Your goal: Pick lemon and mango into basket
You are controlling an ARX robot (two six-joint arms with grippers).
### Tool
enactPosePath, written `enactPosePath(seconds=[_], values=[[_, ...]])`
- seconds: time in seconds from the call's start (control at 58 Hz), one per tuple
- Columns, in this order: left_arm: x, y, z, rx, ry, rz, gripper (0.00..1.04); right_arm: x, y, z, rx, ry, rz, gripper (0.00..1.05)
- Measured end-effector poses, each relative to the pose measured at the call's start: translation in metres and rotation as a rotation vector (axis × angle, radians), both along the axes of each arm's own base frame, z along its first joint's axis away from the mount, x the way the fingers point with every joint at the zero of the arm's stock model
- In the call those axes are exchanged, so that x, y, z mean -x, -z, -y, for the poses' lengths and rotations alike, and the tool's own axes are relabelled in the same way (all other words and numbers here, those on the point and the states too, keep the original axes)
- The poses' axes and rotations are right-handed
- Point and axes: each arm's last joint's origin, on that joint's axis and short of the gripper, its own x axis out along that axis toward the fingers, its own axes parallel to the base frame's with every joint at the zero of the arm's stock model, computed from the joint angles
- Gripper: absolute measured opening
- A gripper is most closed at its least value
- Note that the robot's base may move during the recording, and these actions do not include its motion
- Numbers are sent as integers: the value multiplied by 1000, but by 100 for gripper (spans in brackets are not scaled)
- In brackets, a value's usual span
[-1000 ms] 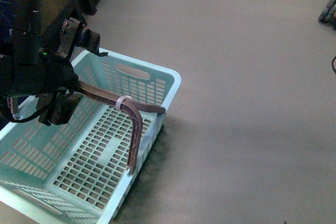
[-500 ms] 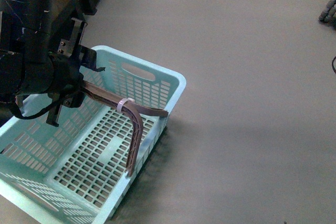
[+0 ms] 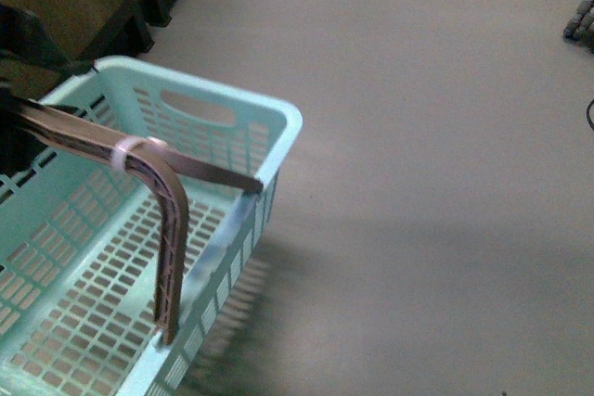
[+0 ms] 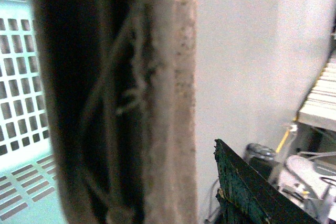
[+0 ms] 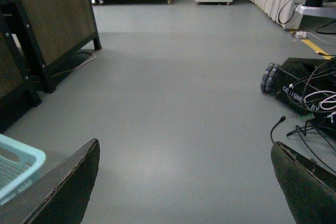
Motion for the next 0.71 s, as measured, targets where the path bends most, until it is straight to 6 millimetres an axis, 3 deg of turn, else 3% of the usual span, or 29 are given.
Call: enactPosePath(seconds=[0.345, 0.707], values=[[58, -110, -26, 94, -86, 197, 29, 0, 0, 0, 0, 0, 0, 96], [108, -184, -40, 139, -99, 336, 29, 0, 0, 0, 0, 0, 0, 96]])
